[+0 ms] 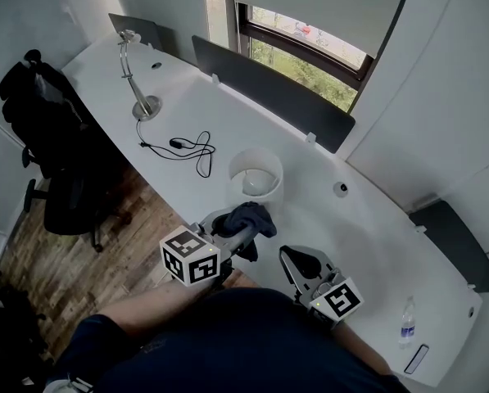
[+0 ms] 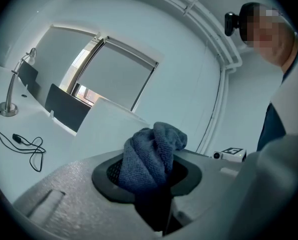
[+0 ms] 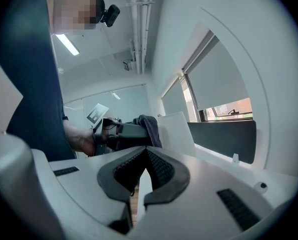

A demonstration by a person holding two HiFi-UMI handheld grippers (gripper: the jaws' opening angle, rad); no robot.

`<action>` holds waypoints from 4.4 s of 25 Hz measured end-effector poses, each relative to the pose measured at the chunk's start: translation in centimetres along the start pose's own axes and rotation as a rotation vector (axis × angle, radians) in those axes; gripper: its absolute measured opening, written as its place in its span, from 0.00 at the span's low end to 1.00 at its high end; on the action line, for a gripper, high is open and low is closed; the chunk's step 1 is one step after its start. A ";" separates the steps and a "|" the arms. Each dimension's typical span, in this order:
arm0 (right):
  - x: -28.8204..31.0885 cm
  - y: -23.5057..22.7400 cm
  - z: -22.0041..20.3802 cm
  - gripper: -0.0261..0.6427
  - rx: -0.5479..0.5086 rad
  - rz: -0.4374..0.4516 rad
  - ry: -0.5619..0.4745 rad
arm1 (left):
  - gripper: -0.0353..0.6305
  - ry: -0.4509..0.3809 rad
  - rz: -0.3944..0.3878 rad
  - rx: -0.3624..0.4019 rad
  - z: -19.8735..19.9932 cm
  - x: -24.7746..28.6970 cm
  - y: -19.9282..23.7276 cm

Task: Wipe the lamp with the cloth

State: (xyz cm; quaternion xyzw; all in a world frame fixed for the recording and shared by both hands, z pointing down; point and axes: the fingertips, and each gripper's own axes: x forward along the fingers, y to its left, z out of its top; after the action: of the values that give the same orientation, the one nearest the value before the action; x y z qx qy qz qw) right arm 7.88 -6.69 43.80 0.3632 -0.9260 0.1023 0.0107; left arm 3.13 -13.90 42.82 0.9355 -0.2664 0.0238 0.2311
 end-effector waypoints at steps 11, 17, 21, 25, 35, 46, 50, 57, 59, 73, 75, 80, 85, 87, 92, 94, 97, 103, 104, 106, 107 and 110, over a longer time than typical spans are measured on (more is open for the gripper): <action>0.3 -0.2 -1.1 0.06 0.017 -0.001 0.040 | 0.25 0.107 0.036 -0.069 -6.2 -0.1 3.5; 0.4 -0.4 -1.4 0.06 0.020 -0.006 0.055 | 0.25 0.166 0.061 -0.100 -9.4 -0.1 5.5; 0.5 -0.6 -1.5 0.06 0.022 -0.011 0.063 | 0.25 0.194 0.065 -0.100 -10.3 -0.1 6.2; 0.6 -0.8 -1.3 0.06 0.022 -0.016 0.054 | 0.25 0.197 0.058 -0.091 -9.6 -0.2 5.9; 1.5 -0.7 -0.2 0.06 0.014 -0.002 0.017 | 0.25 0.092 0.035 -0.007 -2.3 -1.6 4.0; 2.7 -0.2 0.5 0.06 0.007 0.025 -0.004 | 0.25 -0.003 0.020 0.052 2.8 -2.6 2.8; 3.1 -0.2 0.2 0.06 0.012 0.027 0.007 | 0.25 0.026 0.035 0.059 1.3 -2.7 3.9; 3.5 -0.4 -0.6 0.06 0.021 0.013 0.043 | 0.25 0.114 0.085 0.039 -3.4 -2.7 7.7; 3.7 -0.4 -0.7 0.06 0.021 0.009 0.052 | 0.25 0.141 0.093 0.027 -4.8 -2.7 8.7; 4.6 -0.5 -0.9 0.06 0.018 -0.015 0.069 | 0.25 0.227 0.109 0.008 -8.2 -2.7 12.0; 4.7 -0.5 -0.8 0.06 0.018 -0.017 0.066 | 0.25 0.212 0.106 0.024 -7.1 -2.8 11.9; 4.9 -0.5 -0.3 0.06 0.015 -0.020 0.046 | 0.25 0.150 0.081 0.047 -3.3 -3.0 10.9; 5.2 -0.7 0.2 0.06 0.013 -0.023 0.028 | 0.25 0.107 0.051 0.073 0.0 -3.0 9.4; 5.2 -0.8 0.4 0.06 0.014 -0.026 0.021 | 0.25 0.093 0.041 0.081 1.0 -3.0 8.8; 5.3 -1.0 0.8 0.06 0.010 -0.031 0.007 | 0.25 0.059 0.018 0.103 3.3 -3.2 7.7; 5.4 -1.0 1.0 0.06 0.009 -0.034 0.003 | 0.25 0.045 0.013 0.115 4.2 -3.2 7.6; 5.4 -1.1 1.2 0.06 0.008 -0.042 0.002 | 0.25 0.023 0.006 0.131 5.6 -3.2 7.7; 5.6 -1.3 1.2 0.06 0.009 -0.064 0.006 | 0.25 0.010 -0.009 0.159 6.7 -2.8 8.6; 5.6 -1.3 1.2 0.06 0.011 -0.069 0.008 | 0.25 0.013 -0.009 0.161 6.5 -2.8 8.8; 5.6 -1.2 1.1 0.06 0.013 -0.080 0.013 | 0.25 0.022 -0.006 0.160 6.2 -2.6 9.6; 5.7 -1.2 1.0 0.06 0.014 -0.086 0.016 | 0.25 0.029 -0.002 0.159 5.9 -2.5 10.1; 5.7 -1.0 0.8 0.06 0.016 -0.107 0.029 | 0.25 0.062 0.008 0.156 4.7 -2.1 11.9</action>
State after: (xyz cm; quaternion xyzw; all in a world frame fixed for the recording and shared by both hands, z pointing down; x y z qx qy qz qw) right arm 4.42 -11.38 43.77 0.4106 -0.9043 0.1141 0.0266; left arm -5.12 -23.88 43.22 0.9484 -0.2602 0.0744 0.1655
